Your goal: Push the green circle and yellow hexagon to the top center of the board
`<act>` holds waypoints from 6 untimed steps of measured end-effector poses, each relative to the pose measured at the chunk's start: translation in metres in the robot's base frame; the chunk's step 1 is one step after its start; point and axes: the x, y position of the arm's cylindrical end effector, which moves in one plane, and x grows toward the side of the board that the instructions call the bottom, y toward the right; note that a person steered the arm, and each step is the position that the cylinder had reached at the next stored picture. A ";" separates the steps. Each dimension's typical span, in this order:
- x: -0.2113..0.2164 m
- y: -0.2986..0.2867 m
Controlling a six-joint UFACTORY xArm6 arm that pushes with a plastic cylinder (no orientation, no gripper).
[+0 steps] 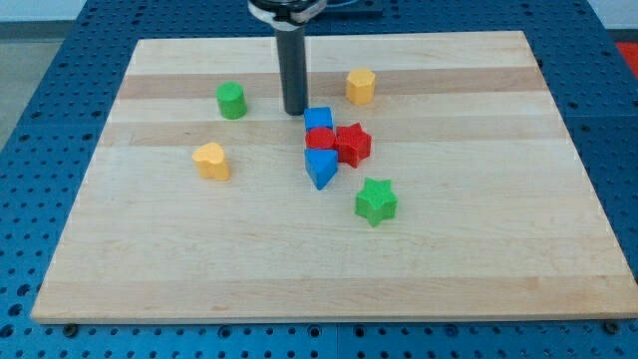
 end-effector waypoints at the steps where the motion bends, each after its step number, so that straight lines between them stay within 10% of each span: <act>1: 0.005 -0.026; 6: 0.034 -0.099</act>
